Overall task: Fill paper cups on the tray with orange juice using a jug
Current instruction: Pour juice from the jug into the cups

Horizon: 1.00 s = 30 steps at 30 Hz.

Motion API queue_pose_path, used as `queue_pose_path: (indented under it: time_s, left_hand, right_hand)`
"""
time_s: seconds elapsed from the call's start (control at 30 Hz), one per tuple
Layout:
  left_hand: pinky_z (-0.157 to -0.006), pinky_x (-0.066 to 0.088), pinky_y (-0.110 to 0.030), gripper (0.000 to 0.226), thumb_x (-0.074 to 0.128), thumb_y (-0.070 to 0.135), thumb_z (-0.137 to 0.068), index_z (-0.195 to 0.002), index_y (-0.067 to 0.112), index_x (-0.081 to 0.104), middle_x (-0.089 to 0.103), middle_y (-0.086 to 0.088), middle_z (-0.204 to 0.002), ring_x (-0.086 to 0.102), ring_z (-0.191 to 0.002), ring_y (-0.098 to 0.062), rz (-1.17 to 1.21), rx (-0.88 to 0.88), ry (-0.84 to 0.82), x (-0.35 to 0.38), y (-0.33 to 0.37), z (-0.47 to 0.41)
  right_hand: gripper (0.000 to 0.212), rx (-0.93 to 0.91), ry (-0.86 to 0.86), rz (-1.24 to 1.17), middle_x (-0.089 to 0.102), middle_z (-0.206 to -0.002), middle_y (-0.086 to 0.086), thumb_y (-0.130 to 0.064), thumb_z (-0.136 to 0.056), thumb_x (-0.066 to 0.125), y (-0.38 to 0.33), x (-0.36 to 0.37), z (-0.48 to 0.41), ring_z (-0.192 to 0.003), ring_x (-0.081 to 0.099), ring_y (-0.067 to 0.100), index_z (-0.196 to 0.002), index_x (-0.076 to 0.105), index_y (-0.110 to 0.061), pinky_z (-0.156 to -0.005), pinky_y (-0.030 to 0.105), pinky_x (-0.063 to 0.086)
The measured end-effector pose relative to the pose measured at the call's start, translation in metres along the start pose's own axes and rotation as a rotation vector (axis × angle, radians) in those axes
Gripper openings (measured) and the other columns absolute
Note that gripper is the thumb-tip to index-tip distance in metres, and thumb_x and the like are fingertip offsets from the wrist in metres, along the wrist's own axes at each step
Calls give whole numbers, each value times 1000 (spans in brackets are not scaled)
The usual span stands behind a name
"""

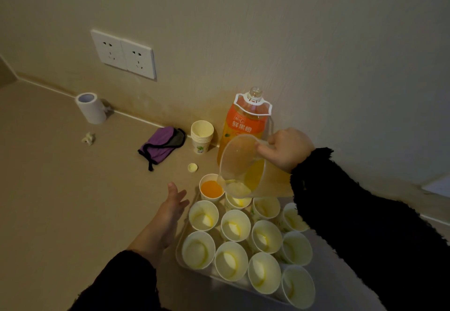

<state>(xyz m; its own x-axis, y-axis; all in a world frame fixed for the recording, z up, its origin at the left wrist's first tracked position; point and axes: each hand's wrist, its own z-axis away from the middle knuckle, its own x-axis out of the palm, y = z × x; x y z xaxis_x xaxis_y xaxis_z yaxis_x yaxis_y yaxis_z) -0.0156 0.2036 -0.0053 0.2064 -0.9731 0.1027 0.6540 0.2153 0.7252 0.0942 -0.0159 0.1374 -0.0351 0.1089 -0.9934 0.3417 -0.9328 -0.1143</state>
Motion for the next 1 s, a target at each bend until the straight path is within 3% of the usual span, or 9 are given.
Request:
queue_pose_path:
  time_s: [0.23,0.4,0.53,0.67,0.73,0.8,0.87,0.93,1.0]
  left_hand:
    - [-116,2,-44,84,3,68,-88,-149,16,28,26,-11,-155,16,-145,-26,-17,-2,-11,-2,-11,14]
    - [-116,7,-40,83,4,65,-90,-149,11,26,24,-11,-155,16,-145,-26,5,0,-23,0,-14,25]
    - [-115,10,-39,86,5,66,-89,-149,8,25,25,-10,-155,18,-145,-24,13,-4,-36,0,-16,30]
    - [-114,13,-37,83,2,62,-92,-144,6,34,31,-7,-152,19,-144,-21,2,2,-58,3,-15,36]
    - [-111,17,-34,81,0,57,-94,-139,3,41,40,-3,-144,23,-142,-20,4,21,-79,6,-14,41]
    - [-102,25,-28,77,-1,53,-96,-118,6,56,47,-1,-129,34,-131,-15,-18,41,-91,8,-14,43]
    - [-83,32,-20,66,0,52,-96,-85,15,54,58,3,-101,46,-105,-8,-30,28,-99,12,-13,43]
    - [-57,41,-14,62,0,51,-97,-76,18,48,62,10,-70,60,-72,0,-39,23,-92,14,-10,43]
    - [-40,41,-11,62,1,50,-98,-75,17,48,62,16,-52,57,-46,6,-19,30,-65,13,-12,41]
  right_hand:
    - [53,-49,-28,-32,34,-46,-1,-48,-91,46,-13,-3,12,-45,34,13,-49,43,-16,-46,23,23]
    - [55,-66,-31,20,44,-51,1,-54,-89,43,-19,6,14,-52,48,16,-59,59,-11,-53,25,39]
    - [61,-120,-30,117,43,-51,1,-62,-86,36,-23,11,15,-52,47,16,-55,53,-13,-53,25,39]
    - [64,-141,-50,182,42,-50,-1,-70,-80,25,-26,15,16,-50,43,12,-51,46,-17,-49,22,31]
    - [68,-144,-52,194,44,-51,-1,-72,-79,23,-27,17,16,-52,47,14,-54,51,-15,-52,24,38]
    - [67,-138,-65,184,49,-55,0,-69,-86,31,-27,20,15,-58,54,16,-61,60,-13,-59,26,47]
    - [67,-147,-57,194,53,-57,1,-68,-87,31,-28,23,15,-60,58,17,-64,63,-13,-62,27,49]
    - [68,-163,-42,218,52,-55,1,-68,-86,30,-29,24,15,-59,58,17,-62,62,-14,-62,27,50]
    - [70,-179,-39,239,52,-54,1,-70,-86,28,-29,26,14,-58,59,17,-60,62,-14,-61,28,50]
